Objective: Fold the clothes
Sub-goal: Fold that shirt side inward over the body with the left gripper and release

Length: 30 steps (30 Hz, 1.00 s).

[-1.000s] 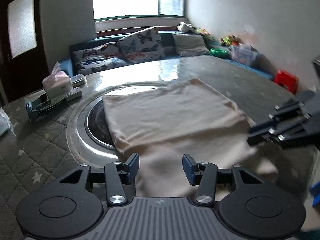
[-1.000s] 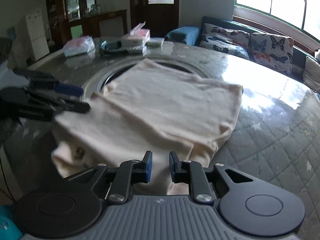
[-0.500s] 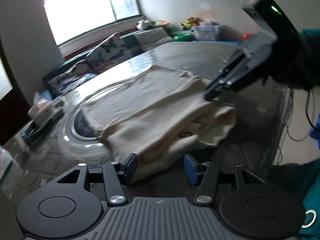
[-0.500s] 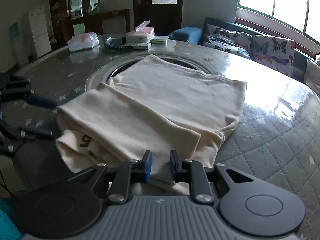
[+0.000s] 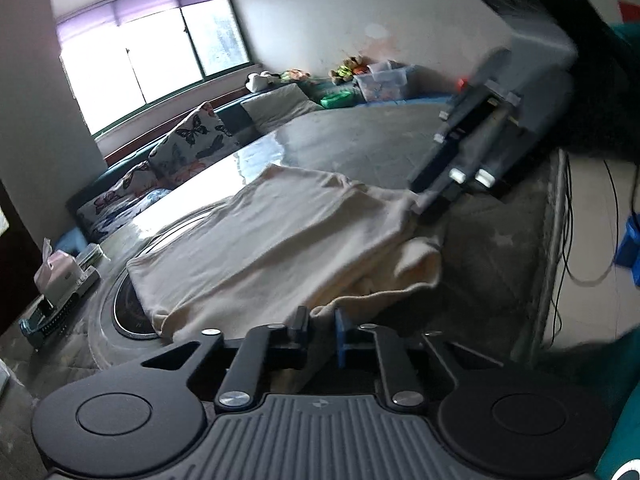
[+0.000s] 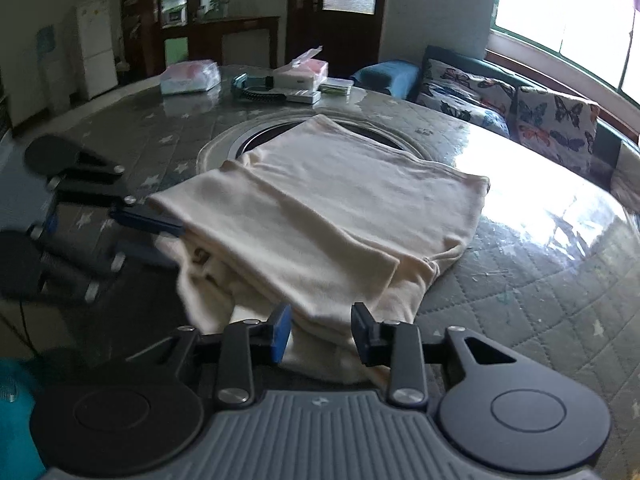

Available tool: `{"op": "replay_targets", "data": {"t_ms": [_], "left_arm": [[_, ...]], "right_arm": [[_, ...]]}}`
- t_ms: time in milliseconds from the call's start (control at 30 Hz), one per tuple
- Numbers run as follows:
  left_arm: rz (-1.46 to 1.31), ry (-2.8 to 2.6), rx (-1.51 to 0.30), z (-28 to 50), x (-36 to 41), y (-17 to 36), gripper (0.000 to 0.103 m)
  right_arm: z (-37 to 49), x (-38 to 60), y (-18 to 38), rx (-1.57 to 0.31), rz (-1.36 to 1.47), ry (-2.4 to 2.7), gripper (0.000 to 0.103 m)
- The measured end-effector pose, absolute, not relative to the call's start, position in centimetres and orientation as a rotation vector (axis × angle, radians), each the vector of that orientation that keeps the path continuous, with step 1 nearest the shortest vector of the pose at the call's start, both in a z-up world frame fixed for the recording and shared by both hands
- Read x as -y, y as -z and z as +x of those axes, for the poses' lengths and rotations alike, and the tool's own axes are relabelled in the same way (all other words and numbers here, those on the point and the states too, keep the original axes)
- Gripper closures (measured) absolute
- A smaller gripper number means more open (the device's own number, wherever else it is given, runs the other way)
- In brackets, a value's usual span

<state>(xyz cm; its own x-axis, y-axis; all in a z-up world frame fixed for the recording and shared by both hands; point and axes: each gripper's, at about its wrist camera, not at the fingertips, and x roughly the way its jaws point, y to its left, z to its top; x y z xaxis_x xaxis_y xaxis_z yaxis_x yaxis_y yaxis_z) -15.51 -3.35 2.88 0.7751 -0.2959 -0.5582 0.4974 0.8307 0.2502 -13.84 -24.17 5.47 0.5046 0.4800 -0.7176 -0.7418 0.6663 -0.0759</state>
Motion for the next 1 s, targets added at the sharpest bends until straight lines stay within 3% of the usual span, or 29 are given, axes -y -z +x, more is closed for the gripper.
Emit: {"op": "replay_targets", "data": {"t_ms": [167, 233, 367, 467, 533, 633, 700, 767, 1000], "left_arm": [[0.299, 0.418, -0.543, -13.4, 2.3, -4.3, 0.093], [0.267, 0.412, -0.552, -12.6, 1.9, -4.6, 0.093], [0.23, 0.406, -0.57, -11.4, 1.4, -4.8, 0.093], [0.218, 0.407, -0.581, -11.3, 1.2, -4.8, 0.092], [0.215, 0.407, -0.583, -11.5, 1.0, -4.7, 0.089], [0.226, 0.402, -0.57, -12.5, 0.5, -4.6, 0.082], [0.255, 0.401, -0.558, -13.3, 0.4, -4.4, 0.075], [0.288, 0.401, -0.546, -14.1, 0.3, -4.1, 0.059], [0.421, 0.372, -0.528, -15.5, 0.9, -2.2, 0.057]], "right_arm": [[-15.3, 24.2, -5.4, -0.694, -0.497, -0.807, 0.06], [-15.7, 23.7, -4.9, -0.67, -0.532, -0.826, 0.046], [-15.8, 22.3, -3.9, -0.598, -0.576, -0.846, 0.046], [-15.3, 21.4, -3.1, -0.589, -0.58, -0.853, 0.053], [-14.5, 21.1, -2.8, -0.609, -0.557, -0.857, 0.07], [-13.2, 21.3, -3.3, -0.648, -0.489, -0.856, 0.082], [-12.6, 21.7, -4.0, -0.673, -0.433, -0.856, 0.086], [-12.1, 21.9, -4.5, -0.685, -0.395, -0.855, 0.087], [-11.0, 22.0, -5.8, -0.691, -0.325, -0.841, 0.089]]}}
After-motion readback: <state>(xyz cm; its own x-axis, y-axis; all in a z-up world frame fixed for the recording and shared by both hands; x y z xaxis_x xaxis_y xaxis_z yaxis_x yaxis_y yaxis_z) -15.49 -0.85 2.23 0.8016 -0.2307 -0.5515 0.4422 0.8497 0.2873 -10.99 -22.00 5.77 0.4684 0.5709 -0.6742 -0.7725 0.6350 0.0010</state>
